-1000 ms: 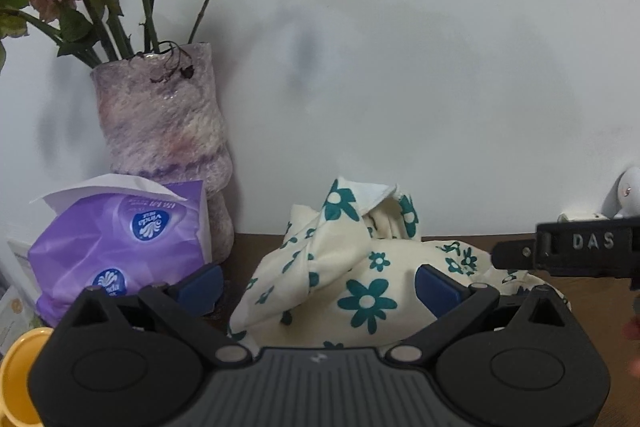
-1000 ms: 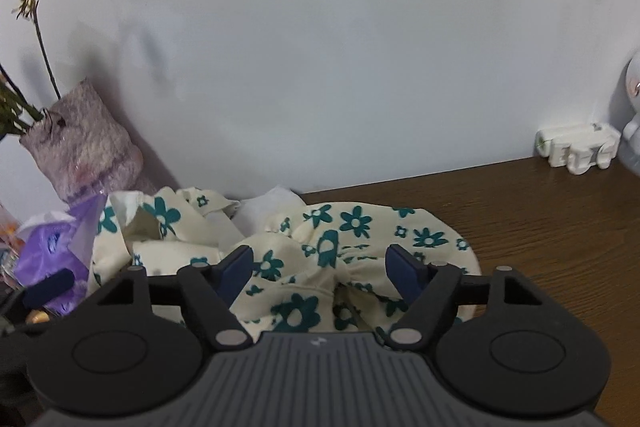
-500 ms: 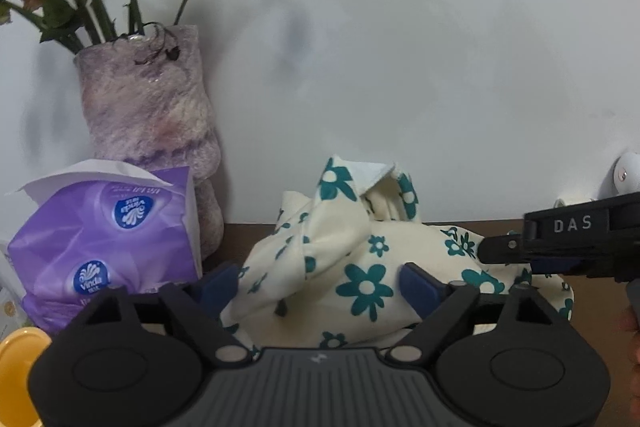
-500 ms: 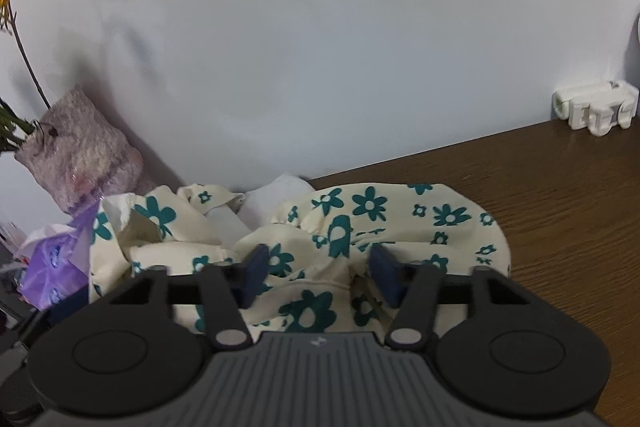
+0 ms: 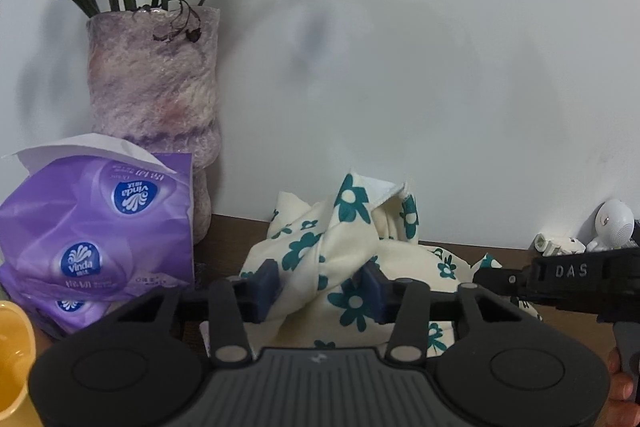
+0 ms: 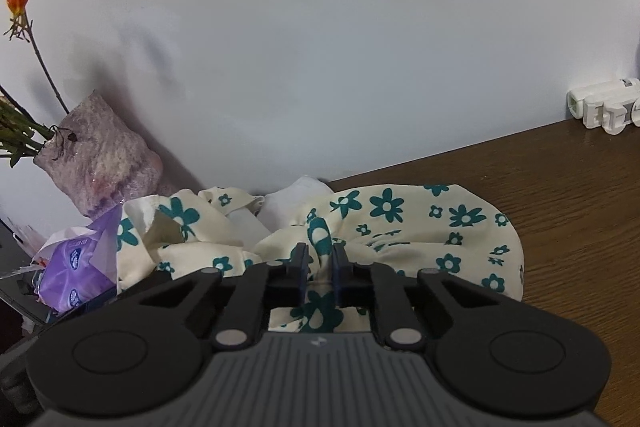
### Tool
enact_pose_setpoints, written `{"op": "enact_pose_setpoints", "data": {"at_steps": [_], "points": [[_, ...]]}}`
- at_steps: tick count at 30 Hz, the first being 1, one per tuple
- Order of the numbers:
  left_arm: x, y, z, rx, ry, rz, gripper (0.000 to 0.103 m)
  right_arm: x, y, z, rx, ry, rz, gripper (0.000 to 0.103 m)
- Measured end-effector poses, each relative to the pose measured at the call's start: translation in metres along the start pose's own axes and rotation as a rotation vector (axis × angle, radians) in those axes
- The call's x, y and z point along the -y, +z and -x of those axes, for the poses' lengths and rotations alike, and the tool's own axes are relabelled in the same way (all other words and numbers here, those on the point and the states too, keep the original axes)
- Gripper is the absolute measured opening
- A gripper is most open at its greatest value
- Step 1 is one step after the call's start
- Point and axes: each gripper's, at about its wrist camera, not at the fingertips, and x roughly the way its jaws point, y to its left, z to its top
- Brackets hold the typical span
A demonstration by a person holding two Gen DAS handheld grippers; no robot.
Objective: Fold clothes
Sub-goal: 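Close the left gripper on one shirt edge while the right gripper grasps another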
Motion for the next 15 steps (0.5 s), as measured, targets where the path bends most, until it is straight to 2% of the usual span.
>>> {"op": "enact_pose_setpoints", "data": {"at_steps": [1, 5, 7, 15], "points": [[0.0, 0.0, 0.0, -0.003, -0.005, 0.002, 0.024, 0.0, 0.0, 0.001, 0.004, 0.003, -0.002, 0.009], [0.0, 0.002, 0.002, -0.002, -0.009, 0.006, 0.02, 0.001, 0.0, 0.008, 0.023, 0.036, -0.019, 0.008], [-0.001, 0.005, 0.005, -0.001, -0.016, 0.021, 0.012, 0.001, 0.001, 0.014, 0.033, 0.051, -0.022, 0.007], [0.012, 0.02, 0.033, 0.039, -0.014, -0.005, 0.008, -0.004, 0.009, 0.05, 0.09, 0.075, -0.035, 0.006]]}}
